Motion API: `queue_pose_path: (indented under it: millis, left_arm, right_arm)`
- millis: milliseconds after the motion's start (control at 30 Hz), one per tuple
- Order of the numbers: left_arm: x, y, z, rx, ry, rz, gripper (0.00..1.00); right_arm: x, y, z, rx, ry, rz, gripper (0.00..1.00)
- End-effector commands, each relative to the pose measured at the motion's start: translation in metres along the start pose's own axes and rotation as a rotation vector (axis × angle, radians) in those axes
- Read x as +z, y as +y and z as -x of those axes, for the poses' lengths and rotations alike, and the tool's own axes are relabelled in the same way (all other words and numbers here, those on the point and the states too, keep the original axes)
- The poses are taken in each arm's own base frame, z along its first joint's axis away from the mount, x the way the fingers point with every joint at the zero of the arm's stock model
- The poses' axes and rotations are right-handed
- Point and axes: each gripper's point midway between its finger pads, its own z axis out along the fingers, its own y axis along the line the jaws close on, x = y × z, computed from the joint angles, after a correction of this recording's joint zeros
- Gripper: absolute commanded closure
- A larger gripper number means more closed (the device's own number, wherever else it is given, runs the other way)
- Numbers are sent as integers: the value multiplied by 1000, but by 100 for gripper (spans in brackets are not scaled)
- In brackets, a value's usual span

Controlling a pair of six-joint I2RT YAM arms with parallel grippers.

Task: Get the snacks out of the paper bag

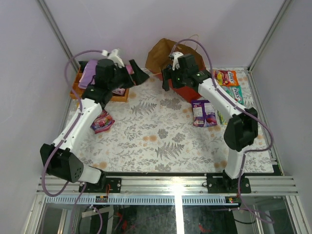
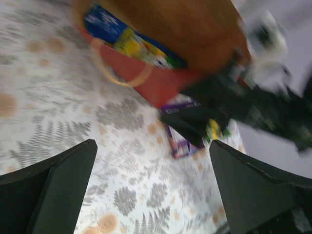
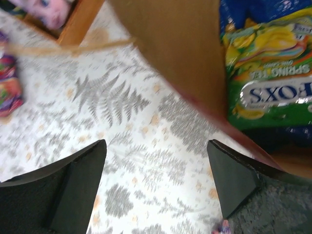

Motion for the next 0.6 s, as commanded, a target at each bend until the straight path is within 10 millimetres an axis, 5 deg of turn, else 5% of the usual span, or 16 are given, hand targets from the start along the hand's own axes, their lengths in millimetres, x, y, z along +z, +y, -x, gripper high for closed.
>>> queue_pose_path:
  millis: [0,67,133,400,567]
  left_arm:
    - [-23,46,54,-173,-154,108,0]
    - [-26,65,55,-224,-149,131,0]
    - [-25,75,52,-248,-143,141,0]
    - [-24,81,41,-281,-110,125,0]
    - [-29,91,39,-282,-96,145,0]
  right_arm:
    - [-106,46,72,-23,-290,199,6]
    - [-134,52,87,-47,-362,220,2]
    - [-137,54,95,-97,-376,231,0]
    - [-54,60,101,-182,-233,296,2]
    - [-16,62,84,-275,-143,352,5]
